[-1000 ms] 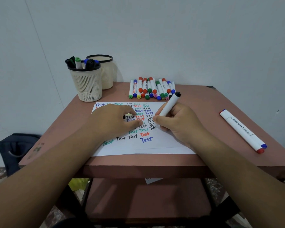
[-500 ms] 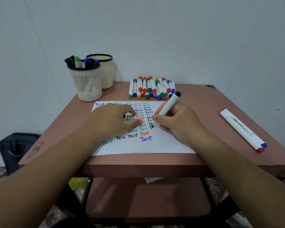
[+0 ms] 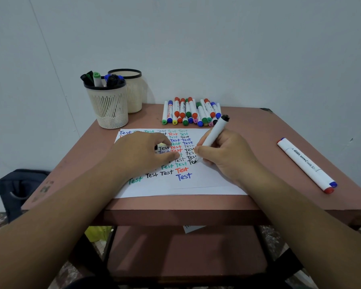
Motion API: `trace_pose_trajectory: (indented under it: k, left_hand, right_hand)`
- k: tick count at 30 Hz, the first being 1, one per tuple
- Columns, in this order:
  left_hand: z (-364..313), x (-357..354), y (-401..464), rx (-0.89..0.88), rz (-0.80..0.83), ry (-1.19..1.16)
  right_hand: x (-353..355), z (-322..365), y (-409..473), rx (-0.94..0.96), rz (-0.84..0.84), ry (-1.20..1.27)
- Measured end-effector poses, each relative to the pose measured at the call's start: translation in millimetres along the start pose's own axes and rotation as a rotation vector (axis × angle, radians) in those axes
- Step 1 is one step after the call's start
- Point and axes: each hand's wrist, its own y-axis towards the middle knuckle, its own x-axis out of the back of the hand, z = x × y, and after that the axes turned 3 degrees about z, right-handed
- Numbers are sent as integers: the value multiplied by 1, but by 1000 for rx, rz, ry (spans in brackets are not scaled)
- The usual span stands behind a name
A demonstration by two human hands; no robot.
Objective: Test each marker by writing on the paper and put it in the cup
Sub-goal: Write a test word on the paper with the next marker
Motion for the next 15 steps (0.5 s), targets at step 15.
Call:
trace_pose_trajectory:
  k: [15]
  left_hand:
    - [2, -1, 1, 3, -3, -26]
  right_hand:
    - [0, 2, -2, 22, -39, -60]
